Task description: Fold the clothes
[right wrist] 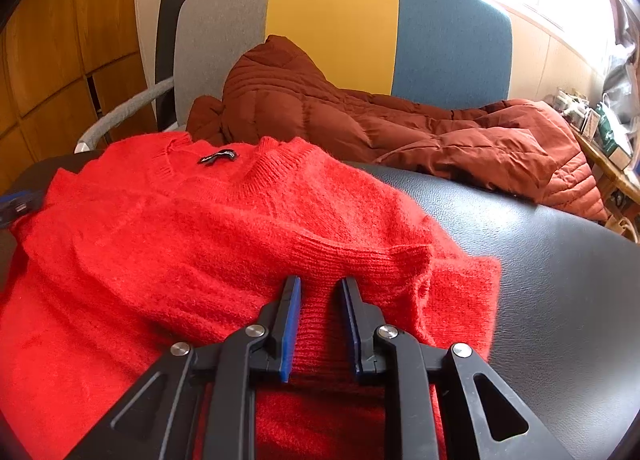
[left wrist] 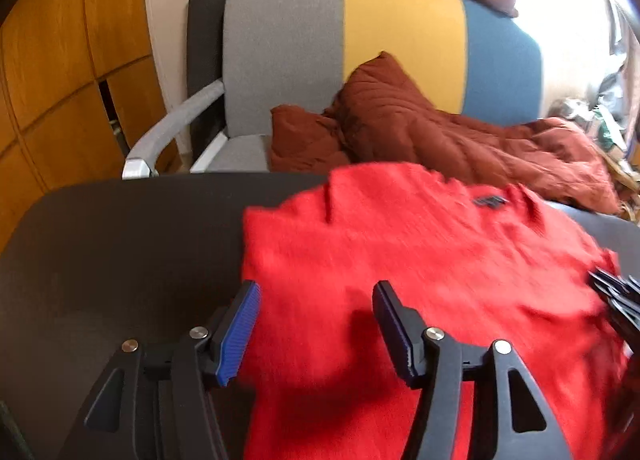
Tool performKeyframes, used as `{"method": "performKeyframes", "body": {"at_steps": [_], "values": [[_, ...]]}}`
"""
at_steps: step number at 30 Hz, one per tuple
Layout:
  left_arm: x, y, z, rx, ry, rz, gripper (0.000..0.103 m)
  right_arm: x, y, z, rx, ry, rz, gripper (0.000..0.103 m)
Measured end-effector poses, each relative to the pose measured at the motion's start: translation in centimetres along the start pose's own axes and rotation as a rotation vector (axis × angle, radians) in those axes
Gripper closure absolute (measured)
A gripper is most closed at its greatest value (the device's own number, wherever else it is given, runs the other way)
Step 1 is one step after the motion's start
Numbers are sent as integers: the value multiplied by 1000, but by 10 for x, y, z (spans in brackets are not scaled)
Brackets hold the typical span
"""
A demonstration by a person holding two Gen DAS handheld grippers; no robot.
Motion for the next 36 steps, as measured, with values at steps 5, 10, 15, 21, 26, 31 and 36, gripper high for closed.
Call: {"method": "performKeyframes", "body": {"at_steps": [5,10,15,21,26,31,36], "values": [[54,-41,1,51,49,2,42,1,-40,-21,-9,-30,4,46],[107,-79,3,115,80,-12,42,38,-89,-51,-164,-28,-22,46],[154,-105,-2,148,103,-44,42,109,-114,-69,-260,6,-117,46],[192,-118,-25,133,39,-38,42,177,-143,-74,-260,35,-71,41],[200,-131,-34,142,-19,-55,42,190,-163,-67,-308,102,-42,41],[213,-142,-66,177,-110,-80,42,205,-205,-42,-369,206,-5,39],[234,-151,-95,178,-155,-102,44,237,-229,-25,-423,298,-6,37]]}}
Point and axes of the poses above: each gripper's, at about its wrist camera, not at the fingertips, and y roughly the way its jaws point, z to its right, x to its underside, the point moved 3 cm from there along y, roughly the way its jaws point, and after that the axes turned 14 degrees about -x, right-handed, at the moved point
